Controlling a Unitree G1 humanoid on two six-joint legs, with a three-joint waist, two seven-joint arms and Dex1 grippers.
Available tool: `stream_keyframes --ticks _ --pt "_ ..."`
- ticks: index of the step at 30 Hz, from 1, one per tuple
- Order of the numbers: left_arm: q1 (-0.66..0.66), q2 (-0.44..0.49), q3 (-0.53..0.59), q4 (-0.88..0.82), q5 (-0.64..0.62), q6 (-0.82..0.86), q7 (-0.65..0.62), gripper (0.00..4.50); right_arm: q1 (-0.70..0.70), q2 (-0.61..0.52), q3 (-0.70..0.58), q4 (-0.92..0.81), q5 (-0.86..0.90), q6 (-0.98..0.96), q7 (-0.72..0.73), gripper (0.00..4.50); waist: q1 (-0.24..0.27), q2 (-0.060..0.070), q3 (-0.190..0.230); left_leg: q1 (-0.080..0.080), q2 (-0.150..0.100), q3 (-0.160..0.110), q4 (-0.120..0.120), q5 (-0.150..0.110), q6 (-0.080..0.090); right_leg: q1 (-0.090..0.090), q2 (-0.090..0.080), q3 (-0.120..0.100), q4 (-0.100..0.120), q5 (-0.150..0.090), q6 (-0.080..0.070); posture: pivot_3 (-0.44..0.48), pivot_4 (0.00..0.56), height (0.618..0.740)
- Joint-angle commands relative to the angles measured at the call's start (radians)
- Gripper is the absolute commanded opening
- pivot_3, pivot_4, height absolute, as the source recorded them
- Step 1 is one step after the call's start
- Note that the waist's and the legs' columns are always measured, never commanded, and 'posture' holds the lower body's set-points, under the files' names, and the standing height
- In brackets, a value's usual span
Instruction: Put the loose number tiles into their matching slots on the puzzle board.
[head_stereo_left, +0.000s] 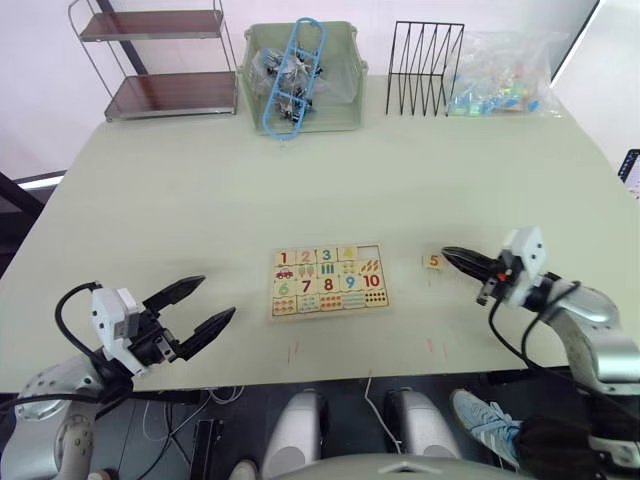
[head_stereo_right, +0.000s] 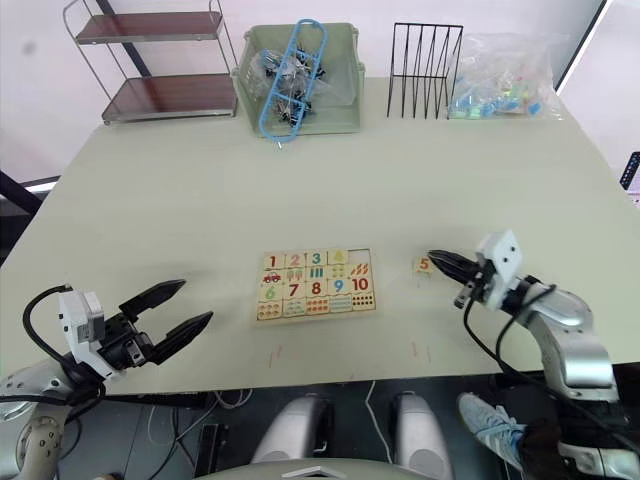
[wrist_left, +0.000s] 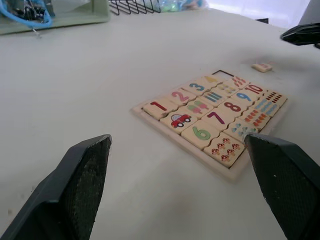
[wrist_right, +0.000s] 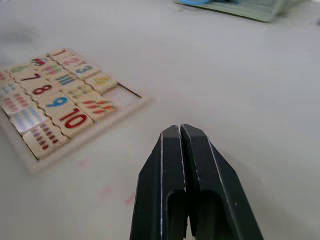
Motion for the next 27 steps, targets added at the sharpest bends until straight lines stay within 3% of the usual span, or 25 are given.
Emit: stream_keyframes --ticks 1,3,7,16,27 --pt "0.017 0.006 0.022 -0.051 -0.018 0.011 0.018 4.5 0.078 -0.017 -0.084 -0.055 0.04 -0.05 0.0 1.25 0.001 0.0 0.0 0.0 0.001 0.0 0.001 0.0 0.0 0.0 0.001 0.001 0.0 0.0 0.0 0.0 0.15 0.74" --pt "0.026 0.009 0.028 -0.06 -0.017 0.021 0.026 4.5 0.152 -0.02 -0.135 -0.07 0.05 -0.077 -0.003 2.14 0.007 -0.001 -0.001 0.001 0.002 0.0 0.001 0.0 0.0 0.001 0.002 0.001 0.0 0.0 0.0 0.0 0.15 0.74" --pt "0.035 0.015 0.04 -0.044 -0.019 0.022 0.019 4.5 0.252 -0.015 -0.197 -0.104 0.083 -0.092 -0.019 4.38 0.004 -0.001 -0.001 0.001 0.003 0.001 0.001 0.0 0.0 0.0 0.004 0.003 0.0 0.0 0.0 0.0 0.15 0.74" --pt "0.055 0.007 0.041 0.028 0.005 -0.023 -0.015 4.5 0.36 0.034 -0.227 -0.045 0.091 -0.198 -0.02 4.38 0.002 -0.001 -0.001 0.002 0.007 0.004 0.0 0.0 0.0 0.0 0.008 0.006 0.0 -0.001 0.0 0.0 0.15 0.74" --pt "0.108 -0.017 0.062 0.059 0.002 -0.078 -0.032 4.5 0.349 0.017 -0.193 0.001 0.084 -0.234 -0.002 4.38 0.002 -0.001 -0.001 0.002 0.007 0.005 0.001 0.0 0.0 0.0 0.007 0.006 0.0 -0.001 0.0 0.0 0.15 0.74"
